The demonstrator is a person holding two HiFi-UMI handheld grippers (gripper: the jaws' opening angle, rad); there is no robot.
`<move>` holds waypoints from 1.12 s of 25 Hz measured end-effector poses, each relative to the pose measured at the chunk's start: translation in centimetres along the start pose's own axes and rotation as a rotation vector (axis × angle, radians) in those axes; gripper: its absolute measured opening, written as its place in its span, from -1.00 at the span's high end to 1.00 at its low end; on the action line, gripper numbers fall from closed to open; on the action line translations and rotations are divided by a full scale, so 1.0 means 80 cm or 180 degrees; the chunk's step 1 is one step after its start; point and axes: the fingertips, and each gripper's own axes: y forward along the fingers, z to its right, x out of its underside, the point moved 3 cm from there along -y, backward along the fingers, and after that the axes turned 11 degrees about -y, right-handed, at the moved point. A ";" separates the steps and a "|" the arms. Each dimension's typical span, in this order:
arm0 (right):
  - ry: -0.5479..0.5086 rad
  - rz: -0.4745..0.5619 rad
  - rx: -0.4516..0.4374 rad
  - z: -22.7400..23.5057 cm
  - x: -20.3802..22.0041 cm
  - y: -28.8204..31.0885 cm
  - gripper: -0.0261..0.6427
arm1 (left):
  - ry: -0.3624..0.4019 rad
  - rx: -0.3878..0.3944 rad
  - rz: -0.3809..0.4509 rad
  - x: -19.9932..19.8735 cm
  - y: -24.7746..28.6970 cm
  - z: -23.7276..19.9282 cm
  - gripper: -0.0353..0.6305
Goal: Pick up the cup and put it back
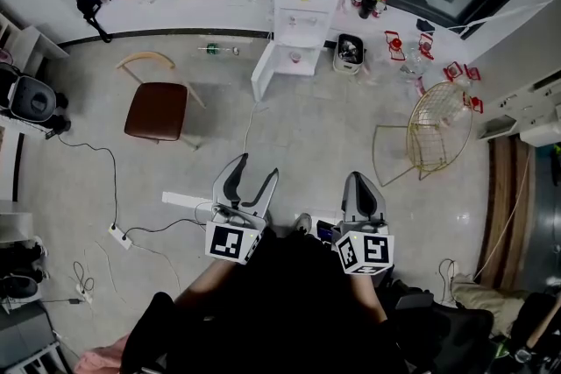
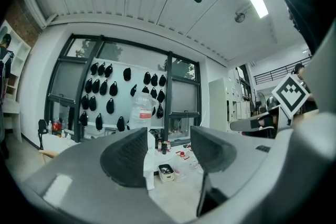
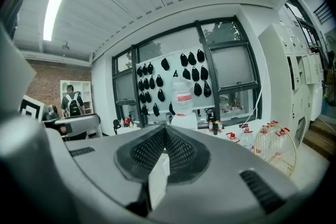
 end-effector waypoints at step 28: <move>-0.0045 -0.0016 -0.0210 0.077 0.005 0.184 0.94 | -0.0085 -0.0093 -0.0249 0.044 0.165 -0.053 0.18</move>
